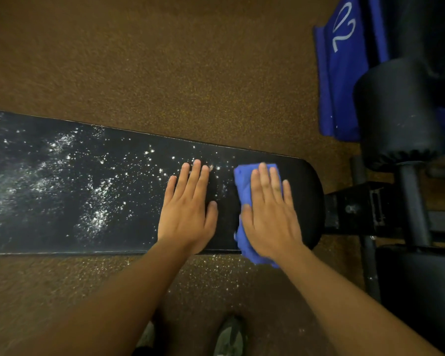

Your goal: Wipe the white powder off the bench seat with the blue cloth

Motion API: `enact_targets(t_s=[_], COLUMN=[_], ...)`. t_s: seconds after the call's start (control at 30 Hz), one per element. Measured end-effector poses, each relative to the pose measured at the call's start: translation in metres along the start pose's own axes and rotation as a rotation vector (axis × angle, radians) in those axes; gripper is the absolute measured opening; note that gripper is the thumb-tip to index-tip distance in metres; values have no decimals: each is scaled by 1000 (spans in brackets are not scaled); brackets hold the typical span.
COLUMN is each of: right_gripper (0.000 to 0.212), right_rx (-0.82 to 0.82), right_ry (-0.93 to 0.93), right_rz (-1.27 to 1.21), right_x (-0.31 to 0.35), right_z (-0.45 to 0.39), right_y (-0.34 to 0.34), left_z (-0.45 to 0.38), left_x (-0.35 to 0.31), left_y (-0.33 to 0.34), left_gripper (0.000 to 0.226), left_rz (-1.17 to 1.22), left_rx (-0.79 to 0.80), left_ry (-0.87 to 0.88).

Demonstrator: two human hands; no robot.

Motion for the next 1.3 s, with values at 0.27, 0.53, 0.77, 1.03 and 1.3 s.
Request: enact_targets(t_s=[0.27,0.53,0.77,1.03,1.3], right_gripper=[68,71,68,68,66], right_rx=[-21,-15,-11,-15,31], right_ry=[70,115,-36,283,33], right_rz=[-99,-40,-47,-99,6], right_x=[65,34,101,68,61], right_z=[-37,-18,-11,-50,10], right_y=[-7,0,3,-5,6], left_z=[-6,3,1,5,6], left_x=[48,65,64,66,69], left_y=[-30,-20,-18,-20,-22], left_gripper=[70,69,69,67,67], left_rz=[-131,-168,-201,-181,-140], left_rx=[-21,56,88,70,45], left_ry=[34,-29,-33,-23,-8])
Point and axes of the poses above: each hand's wrist, its own z-axis away from the middle knuckle, its own y-axis out of the palm, x = y × z, the point moved 6 cm from there along -z, towards the middle knuckle, and after that the axes turned 4 degrees about y, right-handed, at the moved point
